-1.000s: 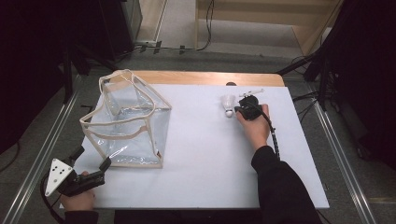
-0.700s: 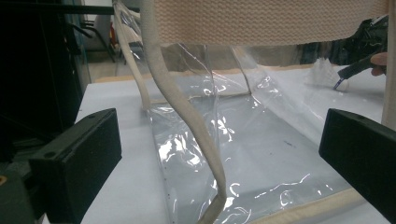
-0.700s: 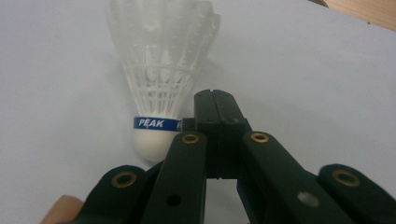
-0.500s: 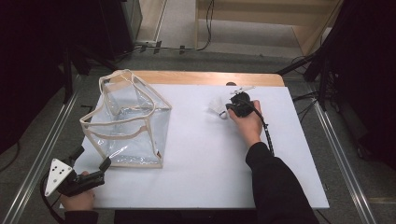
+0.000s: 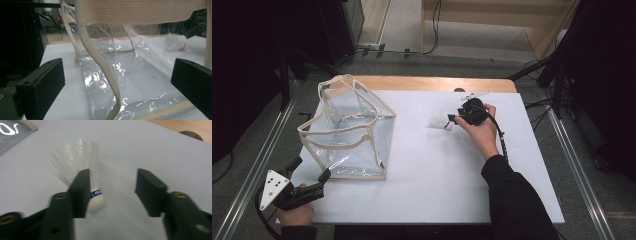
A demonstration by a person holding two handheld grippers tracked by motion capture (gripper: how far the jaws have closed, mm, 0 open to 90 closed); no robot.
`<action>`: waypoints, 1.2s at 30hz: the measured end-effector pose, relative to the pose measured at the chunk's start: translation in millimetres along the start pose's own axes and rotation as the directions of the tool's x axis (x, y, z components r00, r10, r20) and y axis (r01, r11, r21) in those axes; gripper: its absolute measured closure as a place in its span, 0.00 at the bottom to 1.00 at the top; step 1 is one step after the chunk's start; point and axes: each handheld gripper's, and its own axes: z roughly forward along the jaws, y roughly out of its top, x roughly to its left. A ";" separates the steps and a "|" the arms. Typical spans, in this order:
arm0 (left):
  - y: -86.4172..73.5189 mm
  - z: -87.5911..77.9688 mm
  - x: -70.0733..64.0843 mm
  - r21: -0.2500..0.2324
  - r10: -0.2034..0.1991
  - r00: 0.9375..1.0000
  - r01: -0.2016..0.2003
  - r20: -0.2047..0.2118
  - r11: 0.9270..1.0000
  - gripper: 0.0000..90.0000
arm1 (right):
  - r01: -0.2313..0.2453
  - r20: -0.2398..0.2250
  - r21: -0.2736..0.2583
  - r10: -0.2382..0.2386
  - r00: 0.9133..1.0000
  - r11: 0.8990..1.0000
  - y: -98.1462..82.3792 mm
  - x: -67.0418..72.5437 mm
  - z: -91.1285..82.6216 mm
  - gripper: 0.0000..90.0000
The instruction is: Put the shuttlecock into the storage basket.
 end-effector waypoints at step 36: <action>0.0 0.1 0.0 0.001 -0.001 1.000 0.001 0.000 1.000 0.00 | 0.301 -0.125 0.107 -0.287 0.950 0.948 -15.4 24.7 15.9 0.40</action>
